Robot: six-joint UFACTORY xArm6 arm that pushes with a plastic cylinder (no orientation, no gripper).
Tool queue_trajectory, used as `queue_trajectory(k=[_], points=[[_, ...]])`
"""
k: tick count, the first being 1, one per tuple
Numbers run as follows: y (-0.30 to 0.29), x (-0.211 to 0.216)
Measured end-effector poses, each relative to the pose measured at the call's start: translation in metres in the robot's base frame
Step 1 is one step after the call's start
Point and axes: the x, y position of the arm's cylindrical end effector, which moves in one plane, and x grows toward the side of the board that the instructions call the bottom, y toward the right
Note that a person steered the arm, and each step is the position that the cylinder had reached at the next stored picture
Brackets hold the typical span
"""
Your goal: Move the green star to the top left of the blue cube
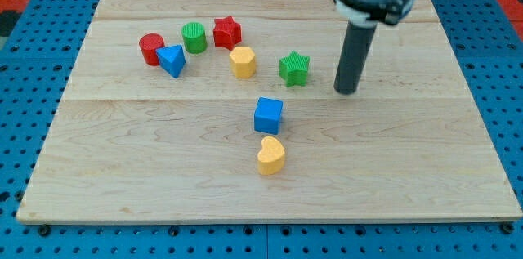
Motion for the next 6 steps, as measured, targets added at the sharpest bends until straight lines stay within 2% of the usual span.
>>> queue_trajectory(k=[1, 2, 3, 4, 5, 6], points=[[-0.027, -0.024], [-0.059, 0.003], [-0.101, 0.001], [-0.056, -0.035], [-0.091, -0.062], [-0.119, -0.046]])
